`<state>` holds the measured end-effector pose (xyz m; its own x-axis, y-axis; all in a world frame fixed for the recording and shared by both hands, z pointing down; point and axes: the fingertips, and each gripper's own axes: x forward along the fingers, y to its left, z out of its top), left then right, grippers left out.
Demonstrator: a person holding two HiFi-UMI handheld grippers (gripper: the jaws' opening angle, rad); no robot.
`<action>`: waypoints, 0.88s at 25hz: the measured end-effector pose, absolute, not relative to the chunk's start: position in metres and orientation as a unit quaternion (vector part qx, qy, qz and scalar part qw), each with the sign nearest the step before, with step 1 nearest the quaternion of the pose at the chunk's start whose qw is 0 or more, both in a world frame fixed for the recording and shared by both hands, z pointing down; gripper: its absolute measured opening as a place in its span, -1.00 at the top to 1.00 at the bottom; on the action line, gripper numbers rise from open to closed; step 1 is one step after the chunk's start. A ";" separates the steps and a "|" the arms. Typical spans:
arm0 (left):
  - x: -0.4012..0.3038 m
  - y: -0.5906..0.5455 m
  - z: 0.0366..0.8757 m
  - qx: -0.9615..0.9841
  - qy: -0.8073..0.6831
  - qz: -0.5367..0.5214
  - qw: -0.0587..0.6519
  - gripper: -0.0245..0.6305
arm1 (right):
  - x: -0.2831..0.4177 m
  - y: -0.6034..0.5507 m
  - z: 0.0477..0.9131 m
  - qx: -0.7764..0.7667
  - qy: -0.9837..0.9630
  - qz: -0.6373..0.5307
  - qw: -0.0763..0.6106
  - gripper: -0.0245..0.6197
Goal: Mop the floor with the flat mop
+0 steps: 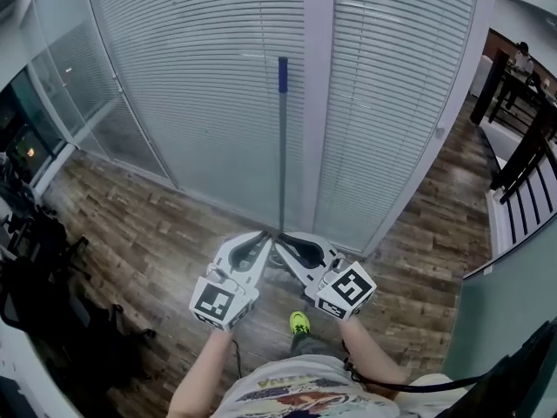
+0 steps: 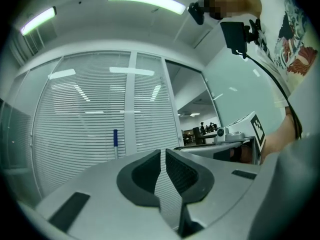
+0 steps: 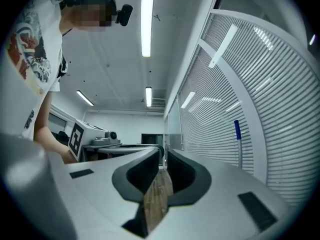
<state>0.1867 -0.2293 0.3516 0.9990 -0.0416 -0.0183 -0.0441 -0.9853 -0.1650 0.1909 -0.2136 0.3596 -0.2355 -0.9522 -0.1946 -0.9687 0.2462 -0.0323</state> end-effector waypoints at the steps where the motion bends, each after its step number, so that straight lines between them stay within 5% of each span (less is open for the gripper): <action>1: 0.199 -0.237 0.349 -0.996 0.023 0.008 0.087 0.89 | 0.204 -0.221 0.360 -0.612 0.785 0.046 0.086 0.81; 22: 0.377 -0.373 0.393 -0.994 0.043 -0.028 0.092 0.61 | 0.396 -0.352 0.391 -0.643 0.763 0.012 0.072 0.61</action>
<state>0.3772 -0.3728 0.3926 0.9947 -0.0916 0.0467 -0.0814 -0.9792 -0.1857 0.3956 -0.3522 0.3908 -0.1633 -0.9787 -0.1244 -0.9820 0.1733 -0.0747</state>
